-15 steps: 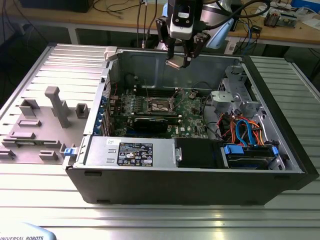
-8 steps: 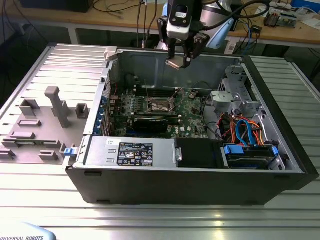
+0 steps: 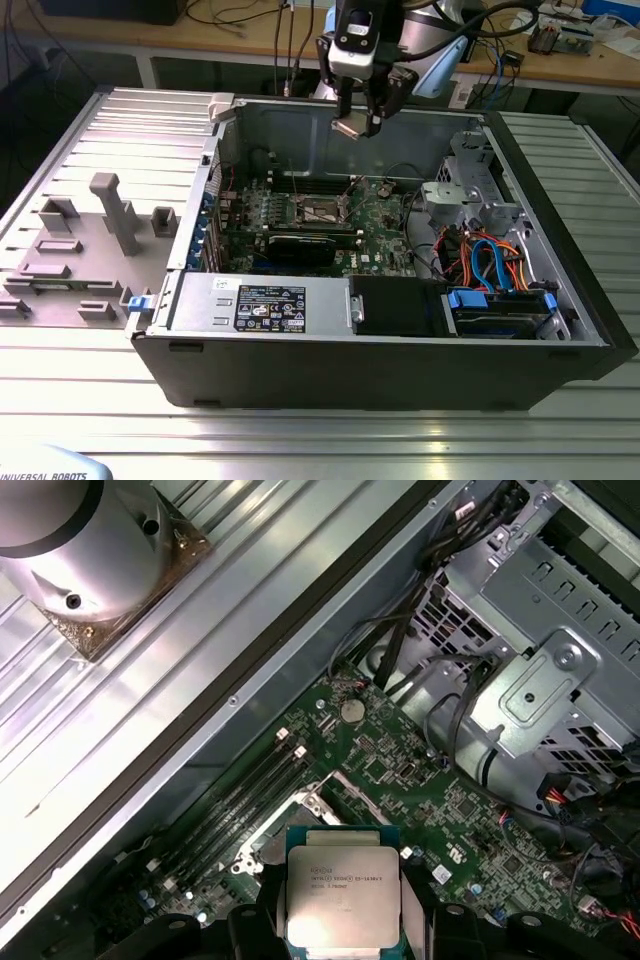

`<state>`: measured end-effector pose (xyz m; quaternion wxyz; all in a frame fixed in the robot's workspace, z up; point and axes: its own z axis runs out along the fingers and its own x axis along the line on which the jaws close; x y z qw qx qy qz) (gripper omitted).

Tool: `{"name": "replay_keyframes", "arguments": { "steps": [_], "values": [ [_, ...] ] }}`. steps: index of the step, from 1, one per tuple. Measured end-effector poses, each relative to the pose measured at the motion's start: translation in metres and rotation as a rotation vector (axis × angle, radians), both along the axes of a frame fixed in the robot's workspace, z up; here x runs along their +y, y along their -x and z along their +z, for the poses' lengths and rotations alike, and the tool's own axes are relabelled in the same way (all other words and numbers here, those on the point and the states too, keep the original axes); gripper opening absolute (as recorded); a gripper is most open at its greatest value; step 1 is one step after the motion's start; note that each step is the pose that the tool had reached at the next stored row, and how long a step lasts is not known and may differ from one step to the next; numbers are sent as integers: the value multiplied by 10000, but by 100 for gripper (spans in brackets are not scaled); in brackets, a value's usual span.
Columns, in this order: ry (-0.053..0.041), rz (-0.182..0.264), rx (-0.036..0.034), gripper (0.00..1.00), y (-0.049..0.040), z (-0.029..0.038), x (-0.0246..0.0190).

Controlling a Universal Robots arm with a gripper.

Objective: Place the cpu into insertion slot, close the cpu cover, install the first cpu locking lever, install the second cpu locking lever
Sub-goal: 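Place the cpu into insertion slot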

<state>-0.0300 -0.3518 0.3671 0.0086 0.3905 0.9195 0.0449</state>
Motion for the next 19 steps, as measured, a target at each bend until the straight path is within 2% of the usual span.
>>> {"name": "replay_keyframes", "arguments": {
  "steps": [7, 19],
  "values": [
    [0, -375, 0, 54, 0, -1, 0],
    [0, -405, 0, 54, 0, -1, 0]
  ]
}}
